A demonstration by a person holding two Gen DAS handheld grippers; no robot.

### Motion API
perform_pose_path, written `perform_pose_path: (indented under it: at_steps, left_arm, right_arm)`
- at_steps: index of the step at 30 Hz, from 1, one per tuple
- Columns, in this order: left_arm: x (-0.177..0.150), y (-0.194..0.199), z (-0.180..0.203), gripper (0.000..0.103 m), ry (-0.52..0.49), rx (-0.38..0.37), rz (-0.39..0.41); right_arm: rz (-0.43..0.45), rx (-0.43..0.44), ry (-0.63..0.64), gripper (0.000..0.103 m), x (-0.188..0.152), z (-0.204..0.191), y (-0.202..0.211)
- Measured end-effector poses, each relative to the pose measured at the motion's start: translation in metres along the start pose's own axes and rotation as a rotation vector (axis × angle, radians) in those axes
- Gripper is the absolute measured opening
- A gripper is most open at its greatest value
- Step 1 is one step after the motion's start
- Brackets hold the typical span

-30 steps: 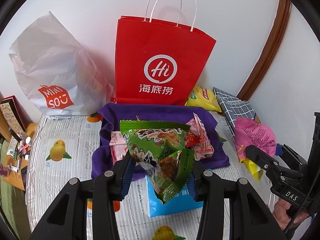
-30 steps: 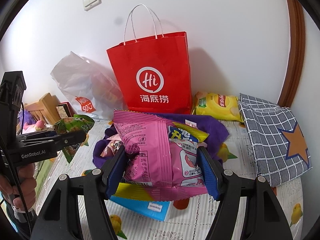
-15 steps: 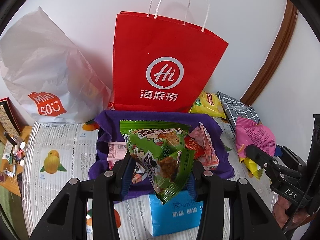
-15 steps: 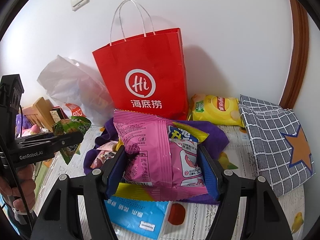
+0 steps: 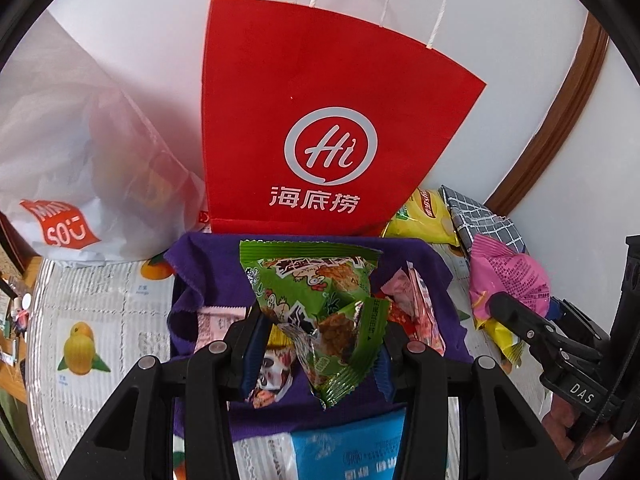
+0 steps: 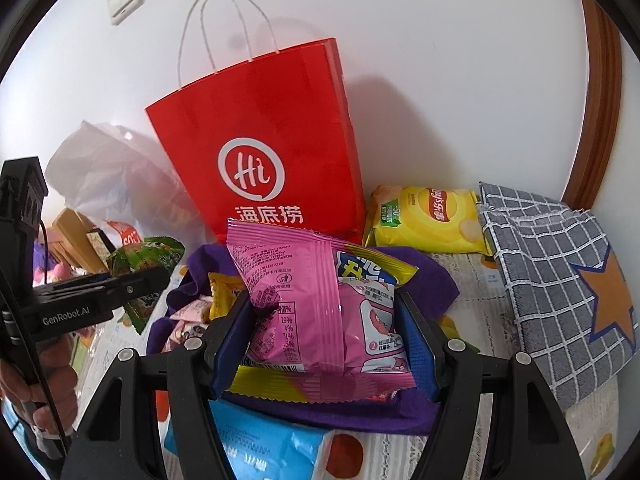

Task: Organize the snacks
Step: 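Carry the pink chip bag and green packet over the purple towel with both tools, then open both tools to release the packets onto the purple towel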

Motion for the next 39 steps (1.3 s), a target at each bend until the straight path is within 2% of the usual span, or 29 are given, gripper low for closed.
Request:
perform_pose_path:
  at_steps: [10,19,27,33,39]
  left_arm:
    - [0.014,-0.025,-0.003,0.043,0.017,0.006,-0.03]
    - [0.019,-0.04,-0.027,0.043,0.071,0.013,-0.062]
    - [0.02,-0.055,-0.033,0.043,0.086,0.015,-0.095]
    - [0.019,-0.061,-0.033,0.043,0.089,0.021,-0.117]
    - [0.02,-0.065,-0.032,0.043,0.086,0.017,-0.125]
  right_arm:
    - [0.003,-0.01,-0.019,0.069,0.021,0.008,-0.024]
    - [-0.018,0.003,-0.033,0.069,0.028,0.018,-0.05]
    - [-0.079,0.017,-0.053,0.069,0.027,0.03,-0.072]
    - [-0.138,0.028,0.008,0.069,0.022,0.016,-0.088]
    - [-0.202,0.001,0.043,0.069,0.017,0.01,-0.106]
Point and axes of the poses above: each gripper's, at about its wrist camera, not at the fingertips, and y roughly against the way its jaws point, z to its right, x to its top, the point moved 1 cm from there along -y, roughly the way its jaws point, and after that the axes turned 10 degrees about -z, right-handed, at the moved point
